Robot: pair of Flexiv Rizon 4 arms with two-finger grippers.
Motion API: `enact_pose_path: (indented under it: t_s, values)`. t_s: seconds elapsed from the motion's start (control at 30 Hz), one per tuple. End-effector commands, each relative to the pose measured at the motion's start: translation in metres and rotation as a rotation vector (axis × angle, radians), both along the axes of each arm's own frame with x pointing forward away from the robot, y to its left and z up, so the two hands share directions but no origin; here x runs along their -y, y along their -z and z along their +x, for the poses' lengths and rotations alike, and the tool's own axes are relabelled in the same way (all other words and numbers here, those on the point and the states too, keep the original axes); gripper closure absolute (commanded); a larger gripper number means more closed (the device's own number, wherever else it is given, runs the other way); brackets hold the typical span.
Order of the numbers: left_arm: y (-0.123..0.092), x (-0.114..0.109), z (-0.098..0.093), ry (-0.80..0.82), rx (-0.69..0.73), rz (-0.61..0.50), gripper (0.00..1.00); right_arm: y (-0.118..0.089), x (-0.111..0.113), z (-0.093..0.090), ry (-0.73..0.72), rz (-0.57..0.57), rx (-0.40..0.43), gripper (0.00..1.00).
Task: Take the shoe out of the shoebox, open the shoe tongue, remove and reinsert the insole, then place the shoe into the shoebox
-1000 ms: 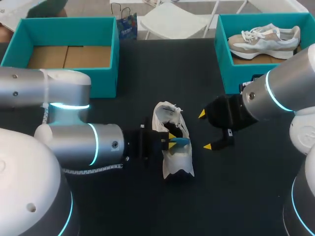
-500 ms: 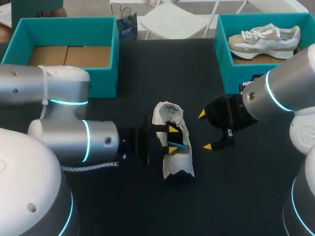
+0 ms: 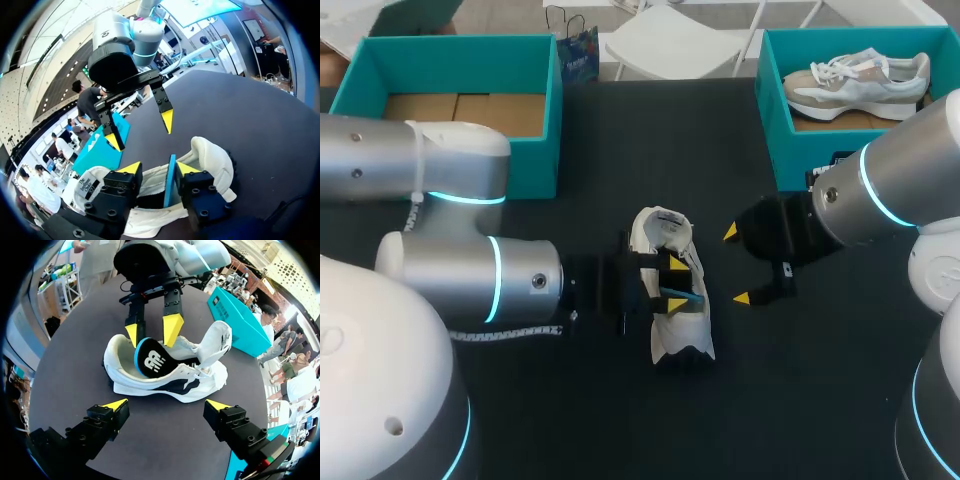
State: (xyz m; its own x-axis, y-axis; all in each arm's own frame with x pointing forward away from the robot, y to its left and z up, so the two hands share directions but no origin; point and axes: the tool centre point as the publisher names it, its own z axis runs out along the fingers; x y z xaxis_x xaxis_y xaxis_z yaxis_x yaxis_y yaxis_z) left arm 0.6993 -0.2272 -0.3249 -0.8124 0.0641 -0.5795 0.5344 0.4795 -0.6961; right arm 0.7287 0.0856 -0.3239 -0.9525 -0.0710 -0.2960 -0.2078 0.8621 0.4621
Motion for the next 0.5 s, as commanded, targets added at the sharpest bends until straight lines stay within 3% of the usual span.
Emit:
enact_pose_path:
  t_s: [0.03, 0.07, 0.1, 0.23, 0.33, 0.37, 0.4, 0.47, 0.5]
  values:
    - [0.006, 0.005, 0.003, 0.017, -0.017, 0.01, 0.8, 0.001, -0.001, -0.001, 0.001, -0.001, 0.001, 0.0]
    - [0.006, 0.006, 0.002, 0.018, -0.017, 0.008, 0.94, 0.001, -0.001, -0.001, 0.001, -0.001, 0.001, 0.0]
    - [0.006, 0.006, 0.0, 0.021, -0.019, 0.009, 0.93, 0.001, -0.001, -0.001, 0.001, -0.001, 0.001, 0.0]
    - [0.003, 0.004, -0.003, 0.025, -0.026, 0.013, 0.68, 0.001, -0.001, -0.001, 0.001, -0.001, 0.001, 0.0]
    - [-0.002, 0.001, -0.004, 0.033, -0.05, -0.008, 0.56, 0.001, -0.001, -0.001, 0.001, -0.001, 0.001, 0.0]
    - [-0.004, 0.0, -0.004, 0.033, -0.049, -0.007, 0.44, 0.001, -0.001, -0.001, 0.001, -0.001, 0.001, 0.0]
    - [-0.007, 0.0, -0.005, 0.034, -0.049, -0.013, 0.16, 0.001, -0.001, -0.001, 0.001, -0.001, 0.001, 0.0]
    - [-0.013, -0.001, -0.007, 0.043, -0.057, -0.032, 0.0, 0.001, -0.001, -0.001, 0.001, -0.001, 0.001, 0.0]
    - [-0.015, -0.001, -0.007, 0.044, -0.057, -0.033, 0.0, 0.001, -0.001, -0.001, 0.001, -0.001, 0.001, 0.0]
